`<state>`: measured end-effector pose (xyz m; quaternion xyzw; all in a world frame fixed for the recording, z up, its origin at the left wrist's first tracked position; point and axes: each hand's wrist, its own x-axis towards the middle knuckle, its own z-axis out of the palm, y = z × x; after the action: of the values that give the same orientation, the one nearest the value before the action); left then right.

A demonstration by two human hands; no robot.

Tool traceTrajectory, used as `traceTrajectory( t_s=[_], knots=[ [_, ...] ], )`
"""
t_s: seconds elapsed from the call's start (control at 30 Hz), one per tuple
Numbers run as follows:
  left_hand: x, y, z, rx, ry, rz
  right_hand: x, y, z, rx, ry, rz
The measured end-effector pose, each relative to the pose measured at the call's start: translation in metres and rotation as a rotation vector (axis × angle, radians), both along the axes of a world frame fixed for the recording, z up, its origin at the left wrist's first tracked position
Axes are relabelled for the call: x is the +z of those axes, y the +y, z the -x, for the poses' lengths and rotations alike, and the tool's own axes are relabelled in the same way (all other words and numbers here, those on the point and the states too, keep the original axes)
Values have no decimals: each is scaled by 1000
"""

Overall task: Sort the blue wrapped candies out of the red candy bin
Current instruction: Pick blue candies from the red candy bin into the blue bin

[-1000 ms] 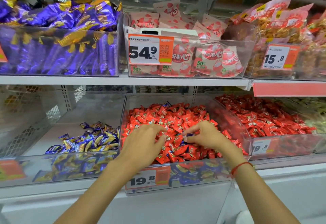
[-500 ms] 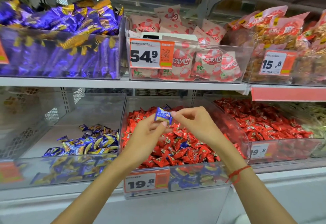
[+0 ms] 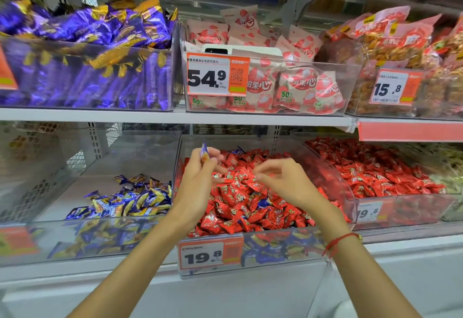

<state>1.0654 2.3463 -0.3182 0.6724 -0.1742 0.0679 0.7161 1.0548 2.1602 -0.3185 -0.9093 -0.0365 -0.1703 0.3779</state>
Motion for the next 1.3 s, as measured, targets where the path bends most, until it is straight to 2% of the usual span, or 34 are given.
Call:
traceTrajectory(
  t_s=[0.07, 0.17, 0.3, 0.43, 0.5, 0.57, 0.7, 0.8, 0.87, 0.97, 1.03, 1.13, 1.23, 1.3],
  knots=[
    [-2, 4, -17, 0, 99, -94, -21, -19, -8, -111, 104, 237],
    [-4, 9, -31, -11, 223, -172, -45, -24, -13, -72, 275, 324],
    [-7, 8, -8, -79, 85, -222, -51, -20, -20, -24, 433, 431],
    [-7, 6, -2, -88, -27, -317, -52, -15, -16, -124, 290, 491],
    [-9, 6, 0, -96, -44, -343, -48, -17, -12, -144, 238, 449],
    [-9, 7, 3, -62, -45, -382, -42, -23, -9, -110, 225, 313],
    [-6, 9, 5, 34, -62, -454, -21, -35, 0, -93, 206, -164],
    [-8, 6, 1, 5, 8, -385, -5, -30, 13, -5, 255, -496],
    [-8, 3, 1, -45, 71, -306, 5, -20, 20, 99, 252, -610],
    [-8, 0, 3, -144, 56, -208, 16, 6, 27, 211, 176, -645],
    [-10, -3, 5, -198, 42, -142, 14, 24, 27, 187, 124, -659],
    [-15, -9, 7, -148, -24, -168, 8, 43, 24, 158, 75, -668],
    [-18, -5, 4, -34, -95, -223, 10, 29, 21, 129, 55, -563],
    [-16, 2, 0, 27, -94, -265, 4, 3, 14, -111, -6, -319]
  ],
)
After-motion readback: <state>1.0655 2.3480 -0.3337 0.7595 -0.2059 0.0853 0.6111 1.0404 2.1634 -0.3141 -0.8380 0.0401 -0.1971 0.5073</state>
